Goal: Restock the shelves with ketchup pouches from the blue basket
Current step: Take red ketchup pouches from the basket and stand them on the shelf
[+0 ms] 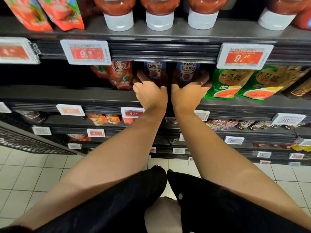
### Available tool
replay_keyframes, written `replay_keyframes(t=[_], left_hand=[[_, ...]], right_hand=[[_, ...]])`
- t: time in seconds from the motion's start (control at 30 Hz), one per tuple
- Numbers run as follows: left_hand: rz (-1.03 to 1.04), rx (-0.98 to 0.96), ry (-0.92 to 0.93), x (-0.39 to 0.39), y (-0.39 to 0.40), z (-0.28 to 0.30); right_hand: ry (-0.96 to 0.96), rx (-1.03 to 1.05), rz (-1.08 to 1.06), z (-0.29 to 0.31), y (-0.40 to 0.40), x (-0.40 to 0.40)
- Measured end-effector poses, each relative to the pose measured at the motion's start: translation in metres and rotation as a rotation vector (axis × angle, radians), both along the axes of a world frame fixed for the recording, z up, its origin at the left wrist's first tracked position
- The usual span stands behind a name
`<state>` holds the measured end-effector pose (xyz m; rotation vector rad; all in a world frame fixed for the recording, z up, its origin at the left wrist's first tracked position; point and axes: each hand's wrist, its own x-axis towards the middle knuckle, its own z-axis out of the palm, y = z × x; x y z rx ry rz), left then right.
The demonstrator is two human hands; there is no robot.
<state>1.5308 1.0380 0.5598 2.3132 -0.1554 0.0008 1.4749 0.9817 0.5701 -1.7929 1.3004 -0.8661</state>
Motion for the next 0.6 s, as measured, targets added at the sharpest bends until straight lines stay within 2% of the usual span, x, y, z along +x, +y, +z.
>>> replay_keyframes(t=[0.17, 0.33, 0.43, 0.53, 0.6], left_hand=[[-0.02, -0.045, -0.001, 0.01, -0.004, 0.002], [-0.011, -0.104, 0.012, 0.023, -0.019, 0.002], [-0.013, -0.055, 0.013, 0.033, -0.029, 0.001], [-0.013, -0.009, 0.037, 0.043, -0.033, 0.0], [-0.007, -0.022, 0.039, 0.048, -0.033, 0.0]], right_hand=[[0.102, -0.015, 0.032, -0.007, -0.008, 0.014], [0.129, 0.005, -0.027, -0.007, -0.026, 0.034], [0.177, -0.004, 0.021, -0.009, -0.036, 0.039], [0.317, -0.162, 0.077, -0.013, -0.042, 0.04], [0.348, -0.147, 0.051, -0.011, -0.048, 0.043]])
